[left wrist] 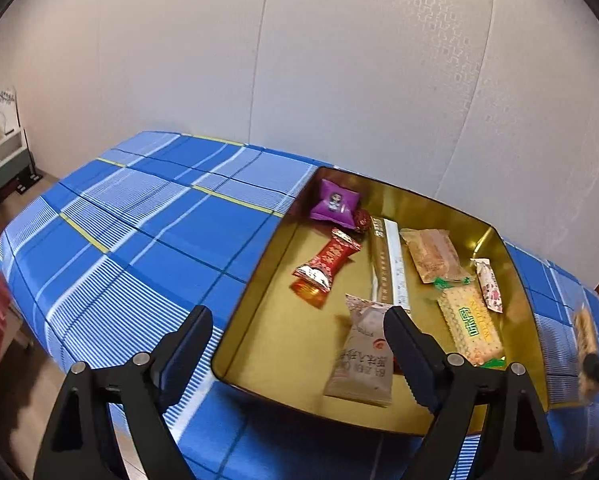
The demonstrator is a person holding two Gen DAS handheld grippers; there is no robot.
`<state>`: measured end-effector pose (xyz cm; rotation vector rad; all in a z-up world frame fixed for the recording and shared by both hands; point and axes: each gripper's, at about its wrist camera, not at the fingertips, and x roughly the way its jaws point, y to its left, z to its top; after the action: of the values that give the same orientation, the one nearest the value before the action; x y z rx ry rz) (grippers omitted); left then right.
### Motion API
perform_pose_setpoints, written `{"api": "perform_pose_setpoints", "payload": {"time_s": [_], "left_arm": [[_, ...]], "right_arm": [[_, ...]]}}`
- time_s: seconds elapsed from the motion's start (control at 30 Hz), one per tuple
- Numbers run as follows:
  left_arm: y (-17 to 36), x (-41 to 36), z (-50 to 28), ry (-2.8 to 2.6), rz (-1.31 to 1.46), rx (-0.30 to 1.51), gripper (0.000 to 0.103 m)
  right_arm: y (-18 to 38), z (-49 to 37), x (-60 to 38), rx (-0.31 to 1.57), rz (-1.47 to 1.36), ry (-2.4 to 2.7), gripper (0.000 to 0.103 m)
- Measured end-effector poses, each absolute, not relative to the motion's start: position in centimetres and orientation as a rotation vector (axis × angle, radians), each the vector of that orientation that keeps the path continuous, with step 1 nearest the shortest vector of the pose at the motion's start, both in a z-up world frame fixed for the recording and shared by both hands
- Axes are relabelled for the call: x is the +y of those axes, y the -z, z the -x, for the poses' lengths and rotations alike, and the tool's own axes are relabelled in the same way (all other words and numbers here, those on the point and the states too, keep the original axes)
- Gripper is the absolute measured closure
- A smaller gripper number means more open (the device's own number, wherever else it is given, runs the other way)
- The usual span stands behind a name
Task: Organize snacks
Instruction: 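Carry the rice-crisp block into the tray and open the right gripper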
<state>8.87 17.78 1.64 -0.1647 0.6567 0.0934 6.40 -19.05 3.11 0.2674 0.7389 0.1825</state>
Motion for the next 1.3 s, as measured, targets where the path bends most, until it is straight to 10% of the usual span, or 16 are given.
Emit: {"api": "perform_pose_setpoints", "payload": {"time_s": [1.3], "left_arm": [[-1.9,20.1,-8.3,-0.147,0.251,0.645,0.006]], "right_arm": [[0.6,-16.1,-1.0,1.074,-0.027,-0.419,0.028]]}}
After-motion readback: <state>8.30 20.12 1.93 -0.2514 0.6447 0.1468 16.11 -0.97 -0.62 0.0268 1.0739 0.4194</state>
